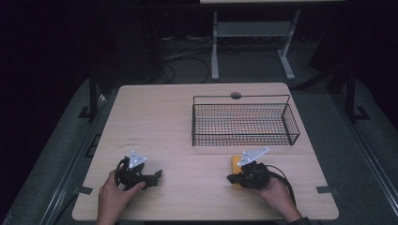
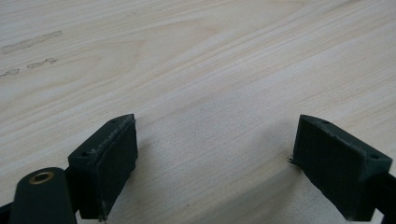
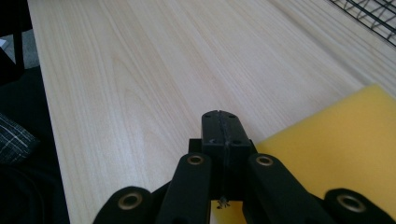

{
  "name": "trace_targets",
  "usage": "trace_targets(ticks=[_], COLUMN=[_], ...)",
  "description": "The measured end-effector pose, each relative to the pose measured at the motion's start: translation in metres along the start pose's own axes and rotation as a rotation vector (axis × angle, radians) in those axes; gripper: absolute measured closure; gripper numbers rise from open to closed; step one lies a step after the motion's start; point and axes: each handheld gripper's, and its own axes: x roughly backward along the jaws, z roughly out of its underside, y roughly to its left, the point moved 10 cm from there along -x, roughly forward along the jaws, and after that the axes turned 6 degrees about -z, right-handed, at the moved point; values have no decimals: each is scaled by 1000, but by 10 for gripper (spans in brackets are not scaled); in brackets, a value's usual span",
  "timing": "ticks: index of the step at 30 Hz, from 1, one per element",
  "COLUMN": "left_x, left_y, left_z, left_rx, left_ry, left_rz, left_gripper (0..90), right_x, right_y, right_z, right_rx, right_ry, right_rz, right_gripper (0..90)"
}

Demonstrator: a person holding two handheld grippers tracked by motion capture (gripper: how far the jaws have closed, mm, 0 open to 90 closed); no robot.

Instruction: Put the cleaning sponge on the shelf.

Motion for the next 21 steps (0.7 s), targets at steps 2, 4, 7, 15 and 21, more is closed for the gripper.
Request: trace_targets(ticks=[2,4,7,15,21], left_x=[0,0,0,0,0], left_y=[0,0,0,0,0], left_z=[0,0,0,0,0], left_rx=[0,-1,0,0,-1], left_ry=[0,0,0,0,0], left_rz=[0,0,0,0,0], left_gripper=[131,130,130,130,130], right_x=[2,3,7,17,26], right_y=[-1,-2,-3,-8,-14], right_z=[2,3,6,13,20], right_rx=[-5,-7,-15,-31,-50], right_ry=[0,1,0,1,3], right_rz=[4,7,12,34,56], right_gripper=[896,896,896,896,896])
